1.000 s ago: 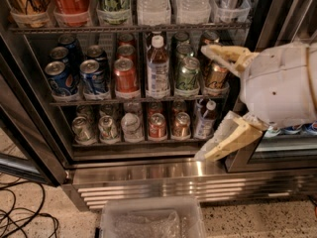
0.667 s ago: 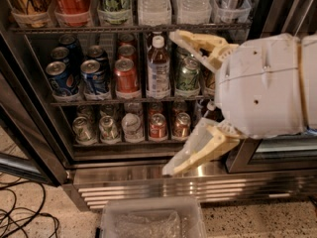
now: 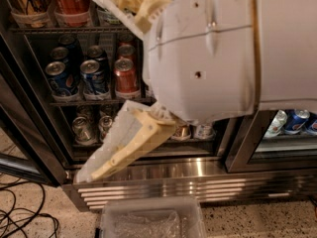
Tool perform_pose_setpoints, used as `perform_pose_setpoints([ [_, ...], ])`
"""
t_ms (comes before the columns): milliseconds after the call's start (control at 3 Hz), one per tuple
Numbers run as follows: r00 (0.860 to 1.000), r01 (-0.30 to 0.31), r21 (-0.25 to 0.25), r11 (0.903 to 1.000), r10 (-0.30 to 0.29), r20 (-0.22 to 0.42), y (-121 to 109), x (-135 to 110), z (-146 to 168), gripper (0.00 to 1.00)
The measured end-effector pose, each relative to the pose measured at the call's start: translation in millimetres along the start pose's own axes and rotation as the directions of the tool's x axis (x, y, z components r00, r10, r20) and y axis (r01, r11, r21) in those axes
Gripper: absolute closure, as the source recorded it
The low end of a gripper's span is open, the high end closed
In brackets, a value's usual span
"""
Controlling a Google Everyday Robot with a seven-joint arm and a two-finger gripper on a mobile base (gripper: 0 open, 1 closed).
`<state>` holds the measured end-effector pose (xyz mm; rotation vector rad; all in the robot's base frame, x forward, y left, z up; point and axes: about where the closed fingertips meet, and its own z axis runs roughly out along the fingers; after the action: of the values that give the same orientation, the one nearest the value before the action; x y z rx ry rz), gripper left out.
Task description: Pick orange can from top shelf of fridge
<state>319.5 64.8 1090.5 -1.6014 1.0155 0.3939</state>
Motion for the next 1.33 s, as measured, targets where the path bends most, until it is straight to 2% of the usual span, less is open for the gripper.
perform_pose_setpoints([
  [333,1.0,0.01,-0.001,1.0,-0.01,-0.004,0,-5,1,0.0],
  [667,0.998,0.022,0.053,0.9983,-0.025,0.066,-14,7,20,0.0],
  [1000,0.973,-0.04,0.146,0.9884,0.005,0.231,-40,43,56,0.0],
  [1333,0.946,0.001,0.216,0.9764,-0.071,0.315,-65,59,81,0.0],
])
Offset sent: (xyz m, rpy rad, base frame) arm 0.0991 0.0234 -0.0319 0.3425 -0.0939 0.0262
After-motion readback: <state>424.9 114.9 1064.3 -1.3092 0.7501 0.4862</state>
